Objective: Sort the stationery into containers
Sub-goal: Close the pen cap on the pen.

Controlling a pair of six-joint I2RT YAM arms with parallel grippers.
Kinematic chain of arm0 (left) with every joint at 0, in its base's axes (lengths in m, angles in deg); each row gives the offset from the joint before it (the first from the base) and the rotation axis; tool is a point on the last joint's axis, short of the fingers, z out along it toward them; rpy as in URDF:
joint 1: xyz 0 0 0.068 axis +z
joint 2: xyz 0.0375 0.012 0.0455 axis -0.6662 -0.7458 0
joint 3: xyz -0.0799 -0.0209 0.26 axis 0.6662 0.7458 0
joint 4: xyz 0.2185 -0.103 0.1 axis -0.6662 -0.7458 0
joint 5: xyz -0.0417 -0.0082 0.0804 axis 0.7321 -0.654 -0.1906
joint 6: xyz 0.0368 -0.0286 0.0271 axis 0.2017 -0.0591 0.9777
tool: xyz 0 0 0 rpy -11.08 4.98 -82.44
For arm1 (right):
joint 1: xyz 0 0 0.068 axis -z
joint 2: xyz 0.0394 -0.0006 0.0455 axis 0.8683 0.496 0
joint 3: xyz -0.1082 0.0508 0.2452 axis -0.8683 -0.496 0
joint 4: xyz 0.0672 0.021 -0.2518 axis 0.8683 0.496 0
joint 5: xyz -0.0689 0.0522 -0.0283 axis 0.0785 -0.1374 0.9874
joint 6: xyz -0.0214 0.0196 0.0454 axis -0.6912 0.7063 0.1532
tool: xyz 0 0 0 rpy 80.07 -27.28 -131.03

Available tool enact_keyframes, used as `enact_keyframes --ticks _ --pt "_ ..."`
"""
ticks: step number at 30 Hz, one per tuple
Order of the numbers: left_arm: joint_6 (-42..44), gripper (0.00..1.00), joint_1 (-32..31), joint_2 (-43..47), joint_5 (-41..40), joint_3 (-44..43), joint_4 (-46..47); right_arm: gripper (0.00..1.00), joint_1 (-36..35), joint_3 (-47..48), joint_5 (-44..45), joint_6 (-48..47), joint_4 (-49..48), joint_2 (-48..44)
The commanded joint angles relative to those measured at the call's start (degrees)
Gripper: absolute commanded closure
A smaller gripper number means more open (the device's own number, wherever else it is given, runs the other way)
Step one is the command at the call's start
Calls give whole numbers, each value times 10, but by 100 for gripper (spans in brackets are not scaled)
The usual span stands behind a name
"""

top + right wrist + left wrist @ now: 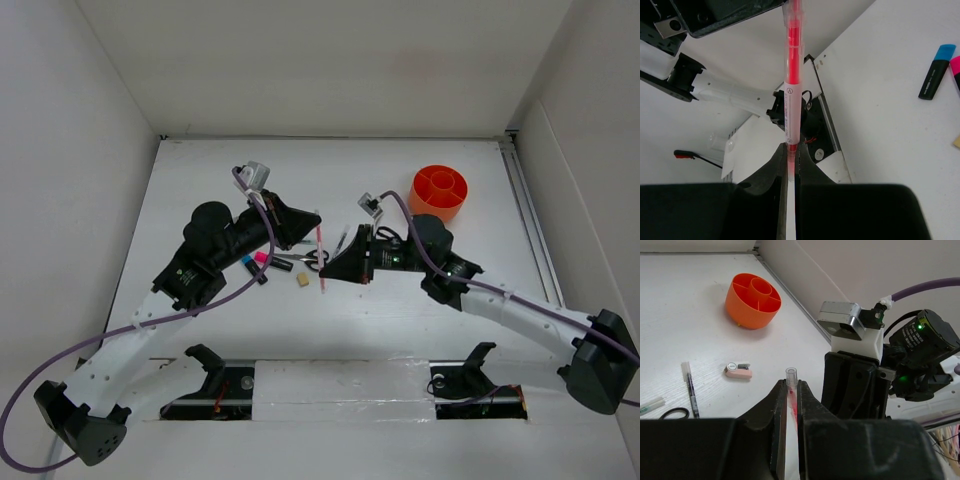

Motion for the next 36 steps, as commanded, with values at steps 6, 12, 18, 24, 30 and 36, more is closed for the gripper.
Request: enact_keyframes --ticks 6,12,18,24,30,36 --pt "49 100 0 -22 96 -15 -60 100 13 11 -3 -9 -88 -54" --pt "43 100 0 -33 123 -15 -66 100 33 5 -3 -20 -66 -72" --pt "48 100 0 -26 116 -15 -66 100 46 -8 -10 -20 -70 -96" --pt "-21 100 0 -20 116 16 -1 100 32 -9 14 -8 -102 -86" --pt "-89 100 0 -19 103 34 45 100 11 14 79 -47 -51 -79" --pt "-86 100 0 -11 101 34 54 100 1 19 106 -53 -32 -84"
